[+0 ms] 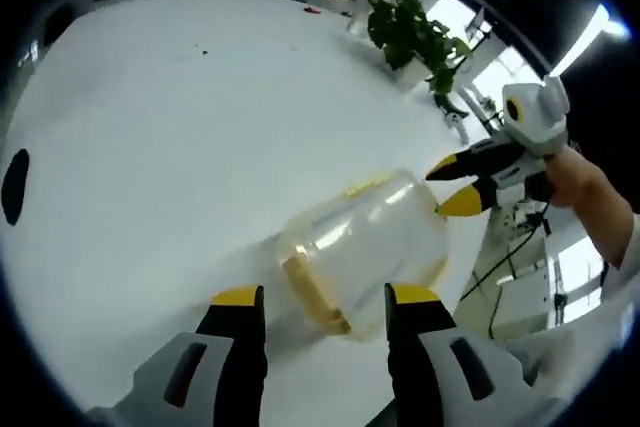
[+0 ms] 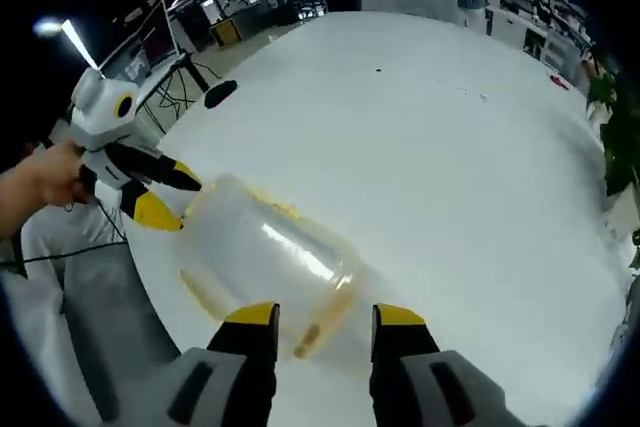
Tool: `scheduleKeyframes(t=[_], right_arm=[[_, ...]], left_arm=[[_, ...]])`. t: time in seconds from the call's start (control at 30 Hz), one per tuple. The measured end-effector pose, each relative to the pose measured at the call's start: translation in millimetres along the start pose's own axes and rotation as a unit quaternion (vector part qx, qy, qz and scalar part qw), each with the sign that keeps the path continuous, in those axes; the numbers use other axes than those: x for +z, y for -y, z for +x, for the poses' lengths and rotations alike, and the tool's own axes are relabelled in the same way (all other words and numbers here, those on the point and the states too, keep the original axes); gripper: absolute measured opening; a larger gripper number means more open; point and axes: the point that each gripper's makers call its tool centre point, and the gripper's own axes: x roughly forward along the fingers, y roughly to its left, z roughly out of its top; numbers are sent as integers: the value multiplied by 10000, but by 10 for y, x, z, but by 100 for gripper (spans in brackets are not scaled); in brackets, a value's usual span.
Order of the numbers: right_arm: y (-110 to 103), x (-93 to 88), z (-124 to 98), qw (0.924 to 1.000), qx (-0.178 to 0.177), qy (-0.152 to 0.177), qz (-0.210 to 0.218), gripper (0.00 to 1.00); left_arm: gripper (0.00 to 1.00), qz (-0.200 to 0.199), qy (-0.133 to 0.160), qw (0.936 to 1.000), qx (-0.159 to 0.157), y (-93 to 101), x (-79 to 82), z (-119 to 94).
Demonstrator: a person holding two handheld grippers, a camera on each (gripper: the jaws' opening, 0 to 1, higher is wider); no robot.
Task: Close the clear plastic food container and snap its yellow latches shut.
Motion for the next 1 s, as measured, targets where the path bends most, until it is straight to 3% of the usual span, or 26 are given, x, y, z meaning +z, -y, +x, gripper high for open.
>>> scheduleKeyframes(t=[0.1, 0.2, 0.3, 0.43, 0.53, 0.6, 0.8, 1.0], right_arm=[[-57, 12, 15, 10000, 63, 10, 1, 36], [-62, 13, 42, 9995, 3, -67, -303, 32], [-93, -5, 78, 9998, 148, -101, -77, 32], [-96, 4, 79, 9997, 206, -64, -68, 33], [-97, 9, 81, 9997, 231, -53, -66, 33], [-96, 5, 85, 9997, 249, -49, 7, 33], [-111, -12, 90, 9994, 235, -6, 269, 32], [-121, -11, 92, 9995, 212, -70, 223, 31]], left_arm=[[45, -64, -32, 10000, -11, 44, -21, 39], [43, 384, -111, 9991, 140, 35, -50, 48], [42, 55, -121, 9999, -28, 89, -76, 74], [41, 32, -52, 10000, -24, 107, -43, 93], [42, 50, -88, 9999, -1, 119, -51, 115], [40, 242, -108, 9995, 188, 73, -63, 122], [39, 203, -115, 9995, 219, 115, -57, 131], [38, 295, -59, 9993, 239, 123, -56, 144]])
